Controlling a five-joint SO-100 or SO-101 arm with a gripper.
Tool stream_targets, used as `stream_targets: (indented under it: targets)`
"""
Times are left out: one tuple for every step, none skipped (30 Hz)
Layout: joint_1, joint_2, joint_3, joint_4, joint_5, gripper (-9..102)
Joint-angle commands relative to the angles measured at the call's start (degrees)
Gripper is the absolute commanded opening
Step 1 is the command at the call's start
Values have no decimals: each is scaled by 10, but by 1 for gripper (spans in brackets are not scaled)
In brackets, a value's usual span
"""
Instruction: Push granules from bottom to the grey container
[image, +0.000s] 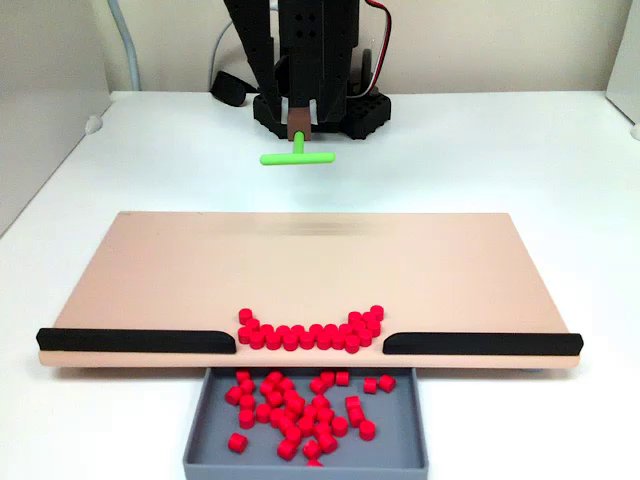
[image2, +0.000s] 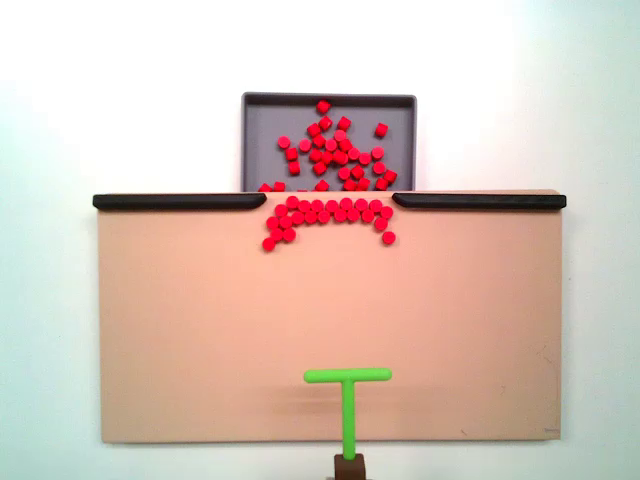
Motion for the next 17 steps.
stream_targets:
  targets:
    - [3, 16, -4, -4, -4, 0]
    - [3, 16, -4, -4, -4, 0]
    - [3, 16, -4, -4, -4, 0]
    - [2, 16, -4, -4, -4, 0]
    - [0, 16, -4, -4, -4, 0]
    - [-1, 16, -4, -4, -4, 0]
    - [-3, 17, -4, -4, -4, 0]
    - [-5, 17, -4, -4, -4, 0]
    - [-9, 17, -4, -4, -4, 0]
    - [-11, 17, -4, -4, -4, 0]
    - [-12, 17, -4, -4, -4, 0]
    - [-13, 17, -4, -4, -4, 0]
    - [-13, 17, -4, -4, -4, 0]
    - [-13, 17, -4, -4, -4, 0]
    - [-11, 17, -4, -4, -4, 0]
    - [-9, 17, -4, -4, -4, 0]
    - [-8, 17, -4, -4, -4, 0]
